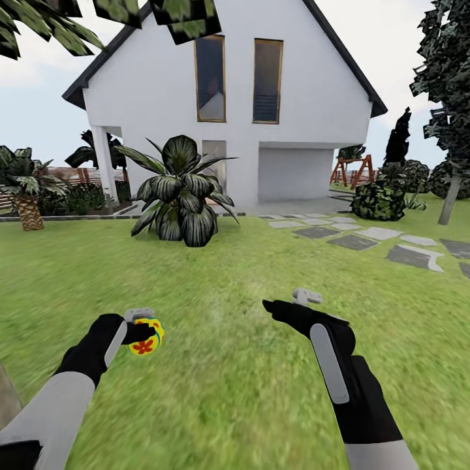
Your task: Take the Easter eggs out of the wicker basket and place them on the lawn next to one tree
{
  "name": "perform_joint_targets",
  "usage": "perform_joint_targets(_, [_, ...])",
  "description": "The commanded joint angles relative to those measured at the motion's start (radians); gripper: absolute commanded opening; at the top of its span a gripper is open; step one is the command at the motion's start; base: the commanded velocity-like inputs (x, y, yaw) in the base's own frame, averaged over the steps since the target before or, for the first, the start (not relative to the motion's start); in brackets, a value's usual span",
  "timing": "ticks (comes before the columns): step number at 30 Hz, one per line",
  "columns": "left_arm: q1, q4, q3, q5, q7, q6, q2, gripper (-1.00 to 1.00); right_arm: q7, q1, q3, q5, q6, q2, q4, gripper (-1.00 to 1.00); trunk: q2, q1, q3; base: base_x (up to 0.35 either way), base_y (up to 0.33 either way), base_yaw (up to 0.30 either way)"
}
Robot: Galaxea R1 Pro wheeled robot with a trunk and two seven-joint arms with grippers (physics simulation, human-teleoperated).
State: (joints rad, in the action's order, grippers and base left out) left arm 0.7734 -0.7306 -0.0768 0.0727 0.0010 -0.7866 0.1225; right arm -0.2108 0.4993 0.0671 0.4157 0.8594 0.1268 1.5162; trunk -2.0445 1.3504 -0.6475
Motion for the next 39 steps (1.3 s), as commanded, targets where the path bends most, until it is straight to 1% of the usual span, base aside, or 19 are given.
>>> perform_joint_targets(1, [0.000, -0.001, -0.002, 0.007, 0.001, -0.005, 0.000, -1.00, -0.010, 0.001, 0.001, 0.011, 0.003, 0.000, 0.001, 1.00, -0.001, 0.000, -0.001, 0.335, 0.000, 0.012])
perform_joint_targets(6, [0.001, -0.002, -0.002, 0.007, 0.001, -0.006, 0.000, -1.00, -0.010, 0.001, 0.002, 0.012, 0.003, 0.000, 0.001, 1.00, -0.001, 0.000, 0.000, 0.331, 0.000, 0.178])
perform_joint_targets(11, [0.000, -0.006, -0.007, 0.008, -0.002, -0.011, 0.000, -1.00, -0.010, 0.001, 0.002, 0.012, 0.003, 0.000, 0.001, 1.00, -0.001, 0.000, 0.003, 0.212, 0.000, 0.265])
perform_joint_targets(21, [0.000, -0.013, -0.007, 0.017, -0.007, -0.020, 0.008, -1.00, -0.010, 0.001, 0.002, 0.012, 0.003, 0.000, 0.001, 1.00, -0.001, 0.000, 0.007, 0.039, 0.000, 0.269])
perform_joint_targets(28, [0.001, -0.014, -0.009, 0.020, -0.010, -0.029, 0.008, -1.00, -0.010, 0.001, 0.001, 0.012, 0.003, 0.000, 0.001, 1.00, -0.001, 0.000, 0.007, 0.000, 0.000, 0.037])
perform_joint_targets(31, [0.003, -0.014, -0.011, 0.021, -0.015, -0.033, 0.010, -1.00, -0.010, 0.001, 0.001, 0.012, 0.003, -0.001, 0.001, 1.00, -0.022, 0.012, -0.003, 0.000, 0.000, 0.002])
perform_joint_targets(35, [0.006, -0.018, -0.011, 0.020, -0.017, -0.069, 0.011, -1.00, -0.010, 0.001, 0.000, 0.012, 0.003, -0.001, 0.001, 1.00, -0.022, 0.012, -0.003, 0.000, 0.000, 0.000])
perform_joint_targets(39, [0.006, -0.021, -0.012, 0.021, -0.018, -0.078, 0.011, -1.00, -0.010, 0.001, 0.001, 0.012, 0.003, 0.000, 0.001, 1.00, -0.050, 0.027, -0.015, 0.000, 0.000, 0.000])
